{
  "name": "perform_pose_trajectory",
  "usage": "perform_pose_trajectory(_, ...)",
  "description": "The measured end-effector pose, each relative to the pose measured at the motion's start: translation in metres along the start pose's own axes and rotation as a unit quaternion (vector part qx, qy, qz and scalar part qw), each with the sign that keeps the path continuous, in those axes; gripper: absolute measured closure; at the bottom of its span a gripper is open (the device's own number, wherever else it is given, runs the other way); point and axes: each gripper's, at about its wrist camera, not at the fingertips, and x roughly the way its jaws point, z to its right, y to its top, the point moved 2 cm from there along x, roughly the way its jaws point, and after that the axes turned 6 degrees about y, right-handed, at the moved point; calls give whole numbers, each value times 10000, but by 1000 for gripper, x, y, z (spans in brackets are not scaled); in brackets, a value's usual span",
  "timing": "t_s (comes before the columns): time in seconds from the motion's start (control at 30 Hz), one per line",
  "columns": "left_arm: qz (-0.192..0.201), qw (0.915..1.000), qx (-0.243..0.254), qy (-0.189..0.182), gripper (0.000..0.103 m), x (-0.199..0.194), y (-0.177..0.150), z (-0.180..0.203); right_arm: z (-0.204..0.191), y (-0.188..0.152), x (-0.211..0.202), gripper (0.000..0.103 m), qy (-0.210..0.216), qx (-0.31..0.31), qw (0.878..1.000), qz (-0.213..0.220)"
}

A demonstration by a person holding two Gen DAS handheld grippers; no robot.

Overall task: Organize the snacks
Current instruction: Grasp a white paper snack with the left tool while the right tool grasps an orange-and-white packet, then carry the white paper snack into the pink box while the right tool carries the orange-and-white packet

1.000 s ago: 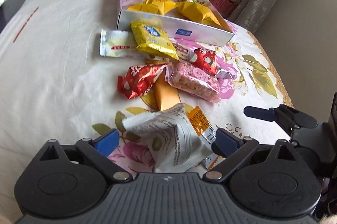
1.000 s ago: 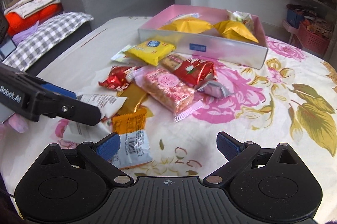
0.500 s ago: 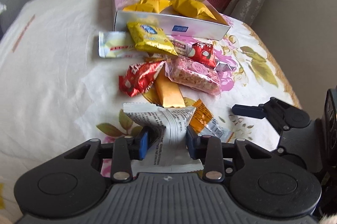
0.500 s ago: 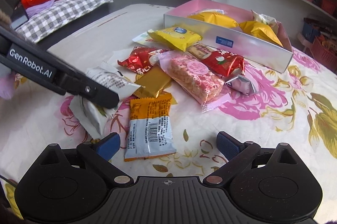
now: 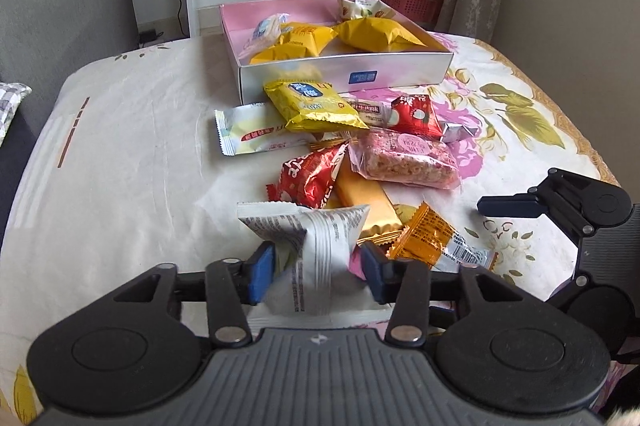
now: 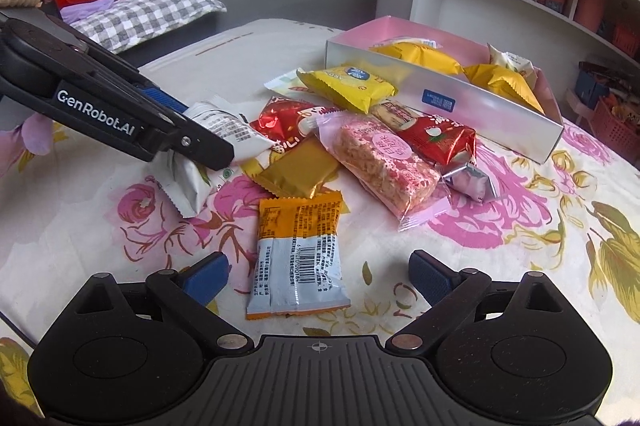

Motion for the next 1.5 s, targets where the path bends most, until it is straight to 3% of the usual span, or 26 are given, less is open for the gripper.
perform_pose_trajectory(0.27, -157, 9997, -148, -150, 50, 6, -4, -3, -7, 2, -1, 20, 7, -185, 9998, 91)
perform_pose_trajectory(0.37, -156, 9996, -165, -176, 53, 4, -4, -4, -8, 4, -1, 32, 44, -213, 9997, 107)
perform_pose_trajectory(0.57, -121, 9995, -168, -233, 69, 0, -1, -5, -10, 8, -1, 63, 60, -237, 9997, 100)
perform_pose_trajectory(0.8, -47, 9994, -260, -217, 75, -7, 5, -10, -6, 14, -8, 64, 121, -79, 9997, 171)
perform_pose_trajectory(1.03, 142, 9981, -526, -285, 75, -18, 19, -19, 10, 34, -28, 64, 169, 480, 9977, 458)
perform_pose_trajectory(1.5, 529, 9928, -970, -459, 76, -17, 61, -12, 72, 84, -41, 64, -187, 1570, 9817, 1064)
